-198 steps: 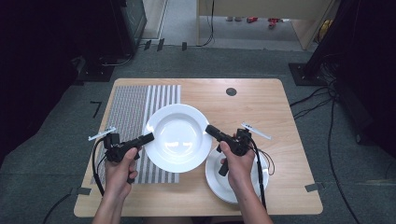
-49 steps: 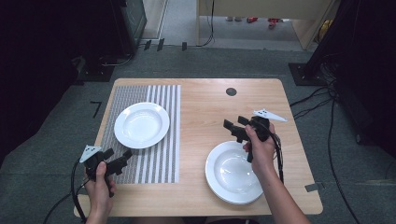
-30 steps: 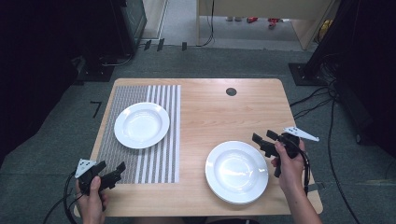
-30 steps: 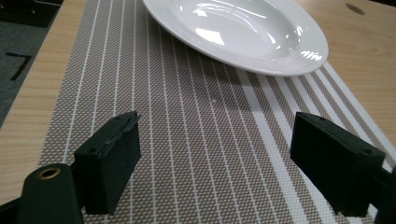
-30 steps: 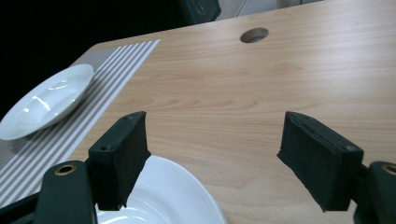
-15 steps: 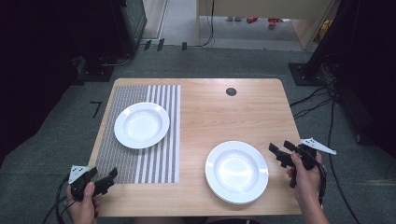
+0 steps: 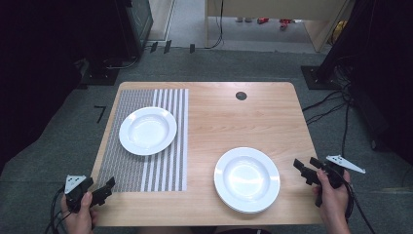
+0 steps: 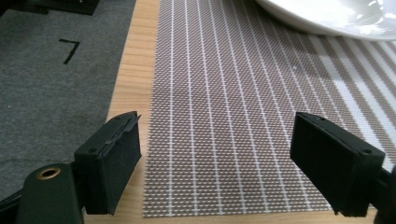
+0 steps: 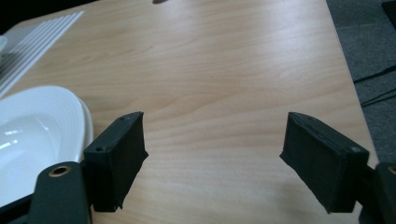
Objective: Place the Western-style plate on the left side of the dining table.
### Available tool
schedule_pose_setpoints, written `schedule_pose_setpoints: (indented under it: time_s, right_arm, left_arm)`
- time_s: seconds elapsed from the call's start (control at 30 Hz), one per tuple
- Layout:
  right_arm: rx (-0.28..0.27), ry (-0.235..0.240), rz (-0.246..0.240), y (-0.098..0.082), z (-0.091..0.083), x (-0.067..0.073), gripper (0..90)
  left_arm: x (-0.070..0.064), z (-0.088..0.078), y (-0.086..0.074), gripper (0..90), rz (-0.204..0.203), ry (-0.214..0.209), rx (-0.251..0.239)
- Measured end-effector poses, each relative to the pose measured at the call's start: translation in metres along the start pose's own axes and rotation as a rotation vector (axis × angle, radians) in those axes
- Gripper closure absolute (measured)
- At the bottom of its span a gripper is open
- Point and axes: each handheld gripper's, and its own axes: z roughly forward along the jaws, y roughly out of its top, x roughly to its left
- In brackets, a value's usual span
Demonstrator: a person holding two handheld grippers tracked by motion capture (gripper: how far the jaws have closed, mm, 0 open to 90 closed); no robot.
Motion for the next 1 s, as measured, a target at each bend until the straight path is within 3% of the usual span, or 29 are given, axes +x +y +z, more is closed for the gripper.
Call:
schedule_pose_setpoints:
  time_s: [0.33,0.53,0.73,0.9,1.0]
  right_arm:
    - [0.039,-0.066,-0.022,-0.018,-0.008,-0.013,21.1]
    - [0.077,-0.101,-0.071,-0.024,-0.003,-0.01,20.9]
    - [0.112,-0.124,-0.123,-0.028,0.003,-0.003,20.5]
    - [0.114,-0.136,-0.132,-0.028,0.004,-0.001,20.4]
    - [0.126,-0.158,-0.162,-0.029,0.005,0.002,19.2]
  left_arm:
    - [-0.001,0.006,-0.002,16.4,0.036,0.022,0.046]
    - [-0.004,0.007,-0.004,16.4,0.056,0.038,0.044]
    - [-0.012,0.01,-0.005,16.3,0.121,0.09,0.06]
    - [-0.012,0.01,-0.005,16.3,0.122,0.09,0.06]
    - [-0.012,0.01,-0.005,16.3,0.123,0.091,0.06]
